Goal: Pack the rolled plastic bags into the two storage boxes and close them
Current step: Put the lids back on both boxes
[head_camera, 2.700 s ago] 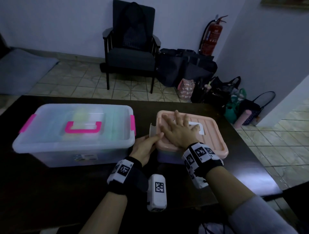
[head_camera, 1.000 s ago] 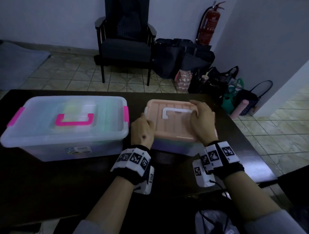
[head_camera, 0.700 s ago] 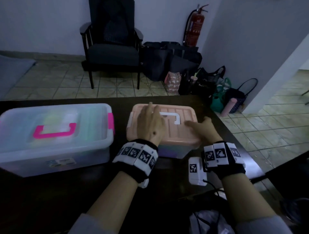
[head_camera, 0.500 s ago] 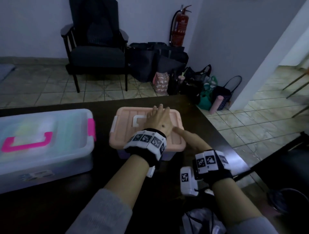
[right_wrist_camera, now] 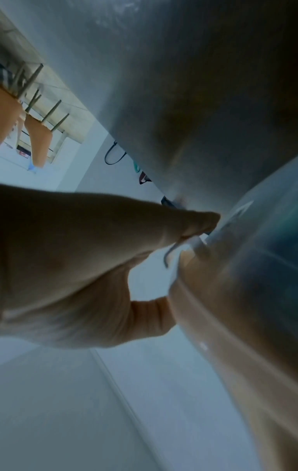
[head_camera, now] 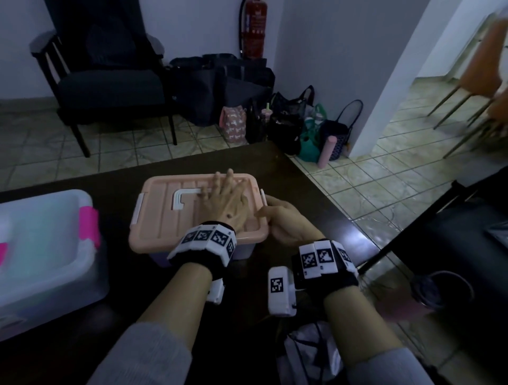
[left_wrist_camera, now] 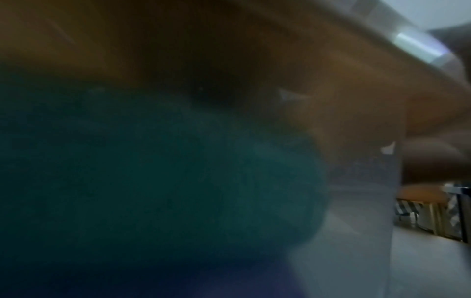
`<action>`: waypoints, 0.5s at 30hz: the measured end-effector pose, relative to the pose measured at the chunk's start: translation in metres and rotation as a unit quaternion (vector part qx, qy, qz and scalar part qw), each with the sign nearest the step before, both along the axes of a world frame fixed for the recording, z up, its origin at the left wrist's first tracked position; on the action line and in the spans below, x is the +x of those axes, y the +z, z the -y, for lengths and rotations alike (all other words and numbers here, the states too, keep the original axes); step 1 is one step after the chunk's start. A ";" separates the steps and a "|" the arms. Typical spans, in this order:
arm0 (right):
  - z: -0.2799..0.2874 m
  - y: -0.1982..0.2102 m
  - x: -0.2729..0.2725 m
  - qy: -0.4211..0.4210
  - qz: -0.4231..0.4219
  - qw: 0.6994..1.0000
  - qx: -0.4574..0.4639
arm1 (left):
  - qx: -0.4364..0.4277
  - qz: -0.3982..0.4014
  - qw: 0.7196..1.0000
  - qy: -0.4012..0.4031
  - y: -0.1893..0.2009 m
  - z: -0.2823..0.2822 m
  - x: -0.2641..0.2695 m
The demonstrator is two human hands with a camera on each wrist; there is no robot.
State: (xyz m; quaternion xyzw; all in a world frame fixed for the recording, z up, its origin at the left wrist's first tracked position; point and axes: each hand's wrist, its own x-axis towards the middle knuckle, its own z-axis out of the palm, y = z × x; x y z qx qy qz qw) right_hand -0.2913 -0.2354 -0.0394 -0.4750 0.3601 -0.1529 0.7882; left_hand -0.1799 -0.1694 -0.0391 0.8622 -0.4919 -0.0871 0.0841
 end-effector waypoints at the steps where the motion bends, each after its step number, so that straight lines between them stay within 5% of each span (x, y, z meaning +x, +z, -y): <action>1: 0.001 0.002 0.000 0.011 0.014 1.000 0.007 | 0.001 0.004 1.000 -0.001 -0.001 0.000 0.001; 15: -0.003 0.011 0.021 0.110 0.023 0.993 -0.046 | -0.010 -0.016 1.000 0.010 -0.008 0.009 0.002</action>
